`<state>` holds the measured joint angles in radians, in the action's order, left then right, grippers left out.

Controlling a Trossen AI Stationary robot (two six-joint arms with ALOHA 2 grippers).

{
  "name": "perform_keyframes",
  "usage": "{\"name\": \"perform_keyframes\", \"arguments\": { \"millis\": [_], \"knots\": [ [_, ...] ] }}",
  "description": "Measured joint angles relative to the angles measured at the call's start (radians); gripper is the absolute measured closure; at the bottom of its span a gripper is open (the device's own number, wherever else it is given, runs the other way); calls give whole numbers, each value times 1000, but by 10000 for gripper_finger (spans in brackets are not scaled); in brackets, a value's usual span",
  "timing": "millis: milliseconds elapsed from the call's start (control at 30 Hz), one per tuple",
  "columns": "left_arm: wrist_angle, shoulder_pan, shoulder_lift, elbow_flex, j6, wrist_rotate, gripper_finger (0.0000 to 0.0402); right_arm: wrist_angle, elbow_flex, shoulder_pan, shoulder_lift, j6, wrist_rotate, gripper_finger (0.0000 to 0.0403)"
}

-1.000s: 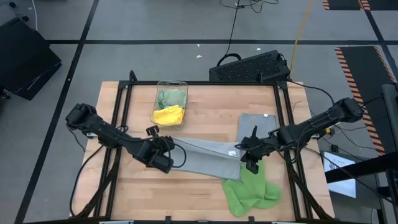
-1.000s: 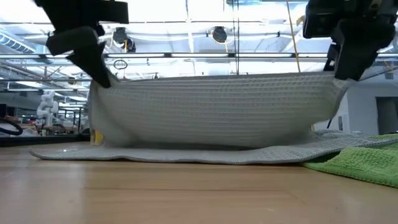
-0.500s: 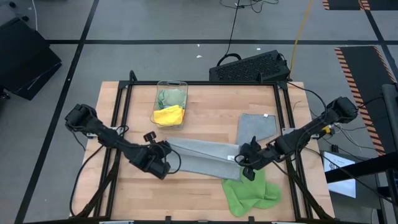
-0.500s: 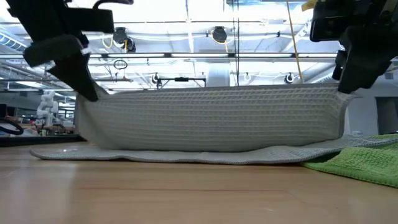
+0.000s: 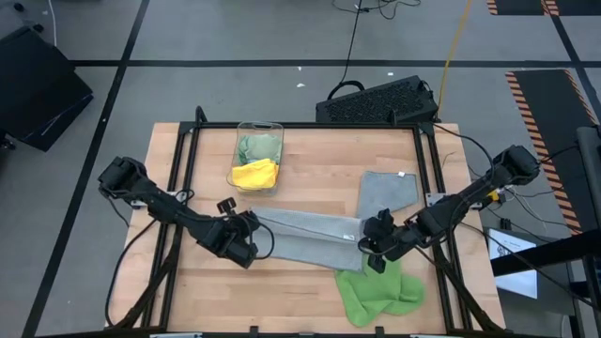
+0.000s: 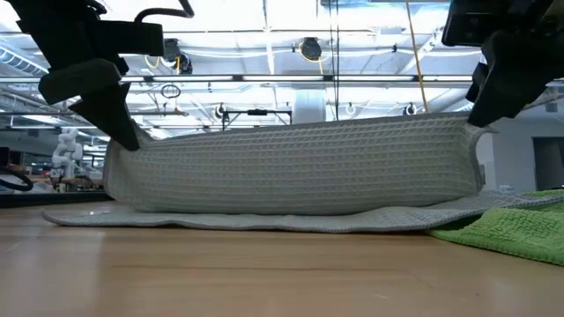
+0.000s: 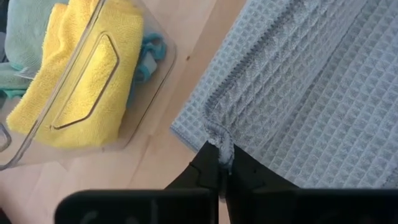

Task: Fold microfiber towels
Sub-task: Fold the left gray microfiber cloth on the table

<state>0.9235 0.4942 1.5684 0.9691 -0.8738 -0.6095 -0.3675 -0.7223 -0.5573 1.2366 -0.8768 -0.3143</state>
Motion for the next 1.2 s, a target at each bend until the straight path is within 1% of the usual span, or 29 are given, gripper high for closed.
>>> {"name": "perform_keyframes", "arguments": {
  "millis": [67,233,400,467,567,667,767,833,900,1033,1133,1200],
  "knots": [
    [-4,0,0,0,-3,0,396,0,0,-10,0,2,-24,399],
    [-12,0,0,0,5,9,381,1,0,-35,0,8,-51,399],
    [-13,0,0,0,8,9,395,3,0,-48,0,13,-54,399],
    [-13,-2,0,0,-2,4,395,1,0,-46,0,9,-57,399],
    [-9,-3,0,0,2,-46,385,-3,0,-42,0,23,-87,399],
    [-6,-4,0,0,9,-110,387,-12,1,-16,0,36,-99,399],
    [-7,-4,0,0,0,-119,396,-8,1,1,0,25,-46,399],
    [-17,-4,0,0,-20,-114,394,-3,1,0,0,9,-5,399],
    [-49,0,0,0,-28,-88,385,-9,1,-1,0,-1,42,399],
    [-149,0,0,0,-5,6,379,-34,1,0,0,-2,147,399],
    [-193,12,0,-7,15,18,391,-35,2,2,0,-3,225,399],
    [-200,19,0,-22,17,17,396,-25,2,4,0,-19,240,399]
  ]
}}
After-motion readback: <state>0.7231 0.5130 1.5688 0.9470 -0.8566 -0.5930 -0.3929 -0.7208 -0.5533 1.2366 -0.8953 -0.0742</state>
